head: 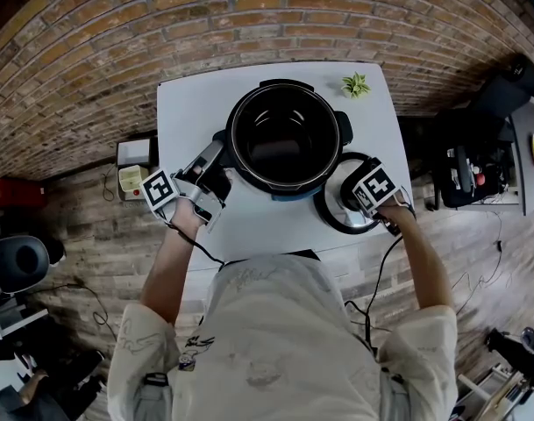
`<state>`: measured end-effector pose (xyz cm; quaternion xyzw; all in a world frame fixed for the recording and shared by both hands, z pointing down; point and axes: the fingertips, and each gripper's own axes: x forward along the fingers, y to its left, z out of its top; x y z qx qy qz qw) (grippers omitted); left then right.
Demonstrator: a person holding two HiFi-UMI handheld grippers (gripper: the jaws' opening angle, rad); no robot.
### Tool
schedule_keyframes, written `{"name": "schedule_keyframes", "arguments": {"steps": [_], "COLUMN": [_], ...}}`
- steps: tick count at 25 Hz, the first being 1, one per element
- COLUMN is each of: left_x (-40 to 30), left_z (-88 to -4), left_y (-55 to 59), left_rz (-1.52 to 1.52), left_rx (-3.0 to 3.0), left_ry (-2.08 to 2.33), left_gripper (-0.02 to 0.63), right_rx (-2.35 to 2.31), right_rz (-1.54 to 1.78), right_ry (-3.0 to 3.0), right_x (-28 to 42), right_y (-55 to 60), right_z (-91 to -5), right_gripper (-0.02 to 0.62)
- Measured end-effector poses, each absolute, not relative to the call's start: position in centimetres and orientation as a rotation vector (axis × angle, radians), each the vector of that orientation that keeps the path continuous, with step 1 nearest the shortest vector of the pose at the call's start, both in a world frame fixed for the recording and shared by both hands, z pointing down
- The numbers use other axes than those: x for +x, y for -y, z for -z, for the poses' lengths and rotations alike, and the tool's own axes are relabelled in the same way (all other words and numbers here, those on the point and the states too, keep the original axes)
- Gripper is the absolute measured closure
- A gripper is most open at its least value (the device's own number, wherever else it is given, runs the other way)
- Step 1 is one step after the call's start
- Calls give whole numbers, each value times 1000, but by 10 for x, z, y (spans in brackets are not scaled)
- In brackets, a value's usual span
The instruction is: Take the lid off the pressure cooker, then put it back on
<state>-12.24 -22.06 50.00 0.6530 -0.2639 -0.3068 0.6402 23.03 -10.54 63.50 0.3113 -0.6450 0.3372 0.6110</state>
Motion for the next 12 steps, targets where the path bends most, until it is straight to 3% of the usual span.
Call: {"name": "schedule_keyframes", "arguments": {"steps": [12], "left_x": [-122], "left_z": [-500], "left_y": [221], "left_rz": [698], "left_rx": [1489], "left_ry": [597], "left_gripper": [541], "right_rx": [705], "right_rz": [-777], "right_ry": [1480], "right_x": [237], "right_y": [102], "right_z": [-628], "right_gripper": [302]}}
